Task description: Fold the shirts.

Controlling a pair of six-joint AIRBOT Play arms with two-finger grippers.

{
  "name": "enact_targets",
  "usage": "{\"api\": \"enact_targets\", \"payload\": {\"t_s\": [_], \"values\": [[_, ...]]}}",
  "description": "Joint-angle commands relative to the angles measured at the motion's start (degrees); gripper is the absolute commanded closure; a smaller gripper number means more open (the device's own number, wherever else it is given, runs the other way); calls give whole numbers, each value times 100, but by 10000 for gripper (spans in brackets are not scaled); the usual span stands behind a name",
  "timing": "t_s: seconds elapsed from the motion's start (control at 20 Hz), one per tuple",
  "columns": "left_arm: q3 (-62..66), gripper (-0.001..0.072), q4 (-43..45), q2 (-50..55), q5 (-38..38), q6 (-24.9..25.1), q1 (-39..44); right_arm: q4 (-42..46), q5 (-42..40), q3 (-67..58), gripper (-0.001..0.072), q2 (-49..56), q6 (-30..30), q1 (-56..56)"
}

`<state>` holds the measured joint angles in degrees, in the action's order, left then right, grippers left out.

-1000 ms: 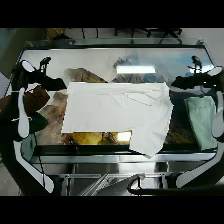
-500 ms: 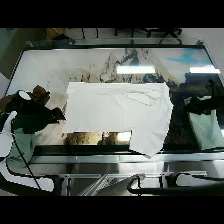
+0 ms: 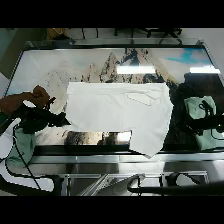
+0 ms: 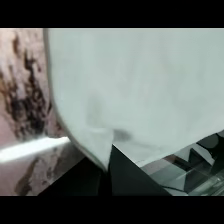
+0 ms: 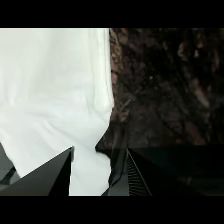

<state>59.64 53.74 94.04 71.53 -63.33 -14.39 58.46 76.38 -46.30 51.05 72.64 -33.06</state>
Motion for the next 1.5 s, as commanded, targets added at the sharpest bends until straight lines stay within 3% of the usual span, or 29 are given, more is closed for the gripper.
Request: {"api": "enact_targets", "payload": {"t_s": [0.0, 0.35, 0.5, 0.55, 0.6, 0.65, 0.7, 0.8, 0.95, 1.15, 1.35, 1.45], "values": [[184, 692, -133, -11, 136, 76, -4, -407, 127, 682, 318, -55, 31, 17], [184, 693, -131, -11, 111, 72, -4, -564, -922, 1707, 321, 162, -251, 494], [184, 693, -131, -11, 114, 72, -4, -1045, -1134, 1707, 355, 378, -726, 785], [184, 693, -131, -11, 146, 72, -4, -1296, -1143, 1707, 387, 426, -911, 870], [186, 693, -127, -11, 205, 72, -4, -1556, -1088, 1705, 578, 433, -1123, 944], [186, 693, -120, -11, 286, 72, -7, -1797, -951, 1698, 685, 417, -1309, 970], [186, 694, -70, -11, 372, 66, -7, -1963, -765, 1681, 700, 378, -1364, 964], [168, 695, 116, -39, 584, -201, -7, -1836, -531, 1661, 700, 188, -1281, 949], [-245, 696, 291, -459, 669, -393, -7, -868, -494, 1663, 701, -372, -284, 953], [-1248, 695, 1429, -1410, 837, -946, -7, 332, 111, 1698, 701, -1410, 691, 953], [-1784, 695, 1829, -2074, 841, -984, -7, 254, 310, 1591, 701, -2247, 820, 951], [-1506, 695, 1722, -2133, 852, -981, -4, 63, 37, 1163, 701, -2411, 428, 951]]}}
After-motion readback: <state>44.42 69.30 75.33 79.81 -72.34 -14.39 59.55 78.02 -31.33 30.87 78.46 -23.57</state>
